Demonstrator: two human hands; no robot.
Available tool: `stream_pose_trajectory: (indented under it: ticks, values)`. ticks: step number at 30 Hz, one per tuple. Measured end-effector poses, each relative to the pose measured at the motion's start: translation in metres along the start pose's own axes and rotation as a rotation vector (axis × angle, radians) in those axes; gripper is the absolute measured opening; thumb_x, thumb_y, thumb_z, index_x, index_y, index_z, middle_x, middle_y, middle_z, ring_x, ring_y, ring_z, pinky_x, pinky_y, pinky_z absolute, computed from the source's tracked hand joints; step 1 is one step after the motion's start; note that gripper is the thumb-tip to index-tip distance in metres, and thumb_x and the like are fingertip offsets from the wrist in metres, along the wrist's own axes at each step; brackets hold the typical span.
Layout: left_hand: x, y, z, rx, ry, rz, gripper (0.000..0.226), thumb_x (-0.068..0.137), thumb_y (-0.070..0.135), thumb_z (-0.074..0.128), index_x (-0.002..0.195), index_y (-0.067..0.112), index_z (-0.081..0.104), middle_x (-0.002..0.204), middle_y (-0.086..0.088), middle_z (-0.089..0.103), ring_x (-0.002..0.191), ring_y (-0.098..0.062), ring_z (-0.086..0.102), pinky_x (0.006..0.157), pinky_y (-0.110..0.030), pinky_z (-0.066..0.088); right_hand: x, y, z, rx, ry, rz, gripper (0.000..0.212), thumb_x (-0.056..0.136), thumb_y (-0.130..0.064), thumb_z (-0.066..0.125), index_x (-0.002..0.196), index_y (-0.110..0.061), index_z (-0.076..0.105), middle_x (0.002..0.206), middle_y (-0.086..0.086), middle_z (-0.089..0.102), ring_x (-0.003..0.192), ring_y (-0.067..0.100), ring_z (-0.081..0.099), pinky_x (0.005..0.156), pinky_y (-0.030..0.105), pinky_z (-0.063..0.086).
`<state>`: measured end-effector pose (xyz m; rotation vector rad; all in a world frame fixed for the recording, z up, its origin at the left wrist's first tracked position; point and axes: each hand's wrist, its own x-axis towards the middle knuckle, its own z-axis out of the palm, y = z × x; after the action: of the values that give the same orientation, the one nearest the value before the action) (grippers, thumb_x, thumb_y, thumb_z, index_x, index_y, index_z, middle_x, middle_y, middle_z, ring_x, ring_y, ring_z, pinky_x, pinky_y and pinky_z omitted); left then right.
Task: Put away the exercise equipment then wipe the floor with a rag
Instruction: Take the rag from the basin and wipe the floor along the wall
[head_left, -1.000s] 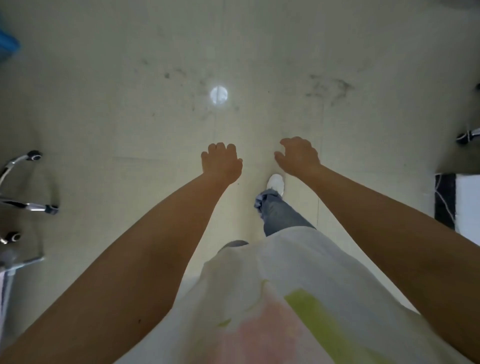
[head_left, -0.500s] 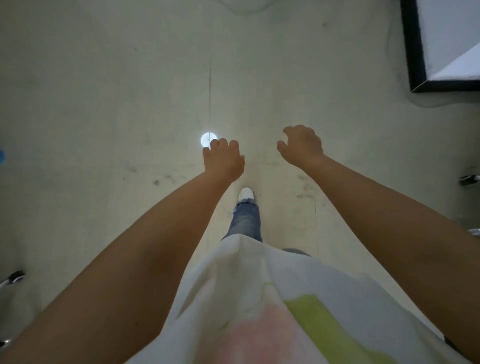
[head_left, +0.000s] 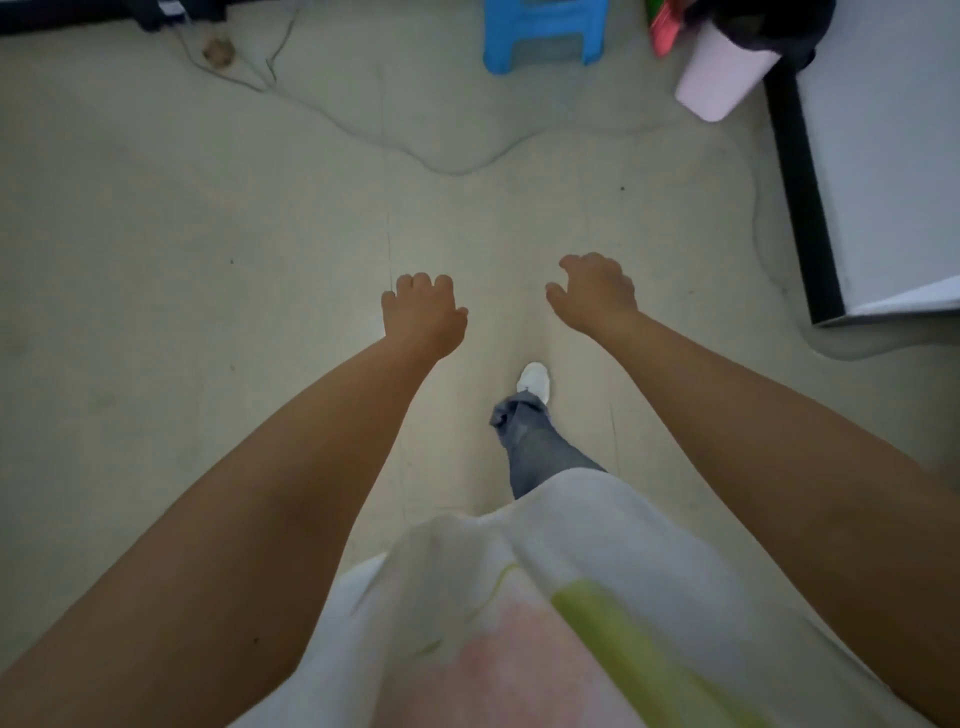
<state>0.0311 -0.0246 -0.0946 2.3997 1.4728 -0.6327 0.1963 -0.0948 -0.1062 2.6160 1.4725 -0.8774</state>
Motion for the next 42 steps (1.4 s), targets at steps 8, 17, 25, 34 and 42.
stream_pose_trajectory:
  ticks: [8,17,25,34,42]
  values:
    - [0.203,0.031,-0.131,-0.087,-0.007,0.03,0.049,0.096,0.038,0.044,0.133,0.007,0.042,0.134,-0.014,0.047,0.127,-0.031,0.04,0.1,-0.04,0.037,0.2,-0.003,-0.126,0.014,-0.028,0.029,0.047,0.096,-0.033,0.042,0.136,-0.008,0.043,0.137,0.017,0.045,0.128,0.034,0.039,0.103,0.04,0.034]
    - [0.457,0.027,-0.26,-0.077,-0.004,0.064,0.05,0.095,0.04,0.044,0.135,0.009,0.041,0.135,-0.014,0.046,0.128,-0.03,0.039,0.101,-0.04,0.037,0.452,-0.039,-0.247,0.01,0.004,0.039,0.048,0.095,-0.034,0.043,0.136,-0.009,0.043,0.137,0.017,0.045,0.127,0.033,0.04,0.102,0.039,0.036]
    - [0.644,0.041,-0.378,-0.063,-0.018,0.075,0.05,0.094,0.04,0.046,0.134,0.009,0.042,0.133,-0.013,0.047,0.126,-0.029,0.041,0.099,-0.039,0.038,0.631,-0.038,-0.362,0.051,0.054,0.112,0.046,0.094,-0.03,0.046,0.134,-0.007,0.045,0.133,0.018,0.047,0.125,0.034,0.042,0.1,0.04,0.038]
    - [0.836,0.107,-0.433,-0.106,-0.099,0.047,0.042,0.096,0.033,0.044,0.132,0.012,0.045,0.131,-0.01,0.049,0.124,-0.027,0.042,0.097,-0.037,0.041,0.849,0.014,-0.429,0.196,-0.026,0.2,0.044,0.095,-0.027,0.045,0.133,-0.004,0.047,0.136,0.017,0.049,0.126,0.033,0.045,0.102,0.038,0.038]
    - [0.969,0.163,-0.441,-0.122,-0.18,0.06,0.033,0.097,0.023,0.041,0.127,0.014,0.052,0.127,-0.007,0.053,0.121,-0.026,0.045,0.093,-0.035,0.042,0.987,0.043,-0.442,0.187,-0.133,0.199,0.041,0.093,-0.022,0.049,0.132,-0.009,0.052,0.132,0.016,0.054,0.124,0.032,0.048,0.101,0.038,0.041]
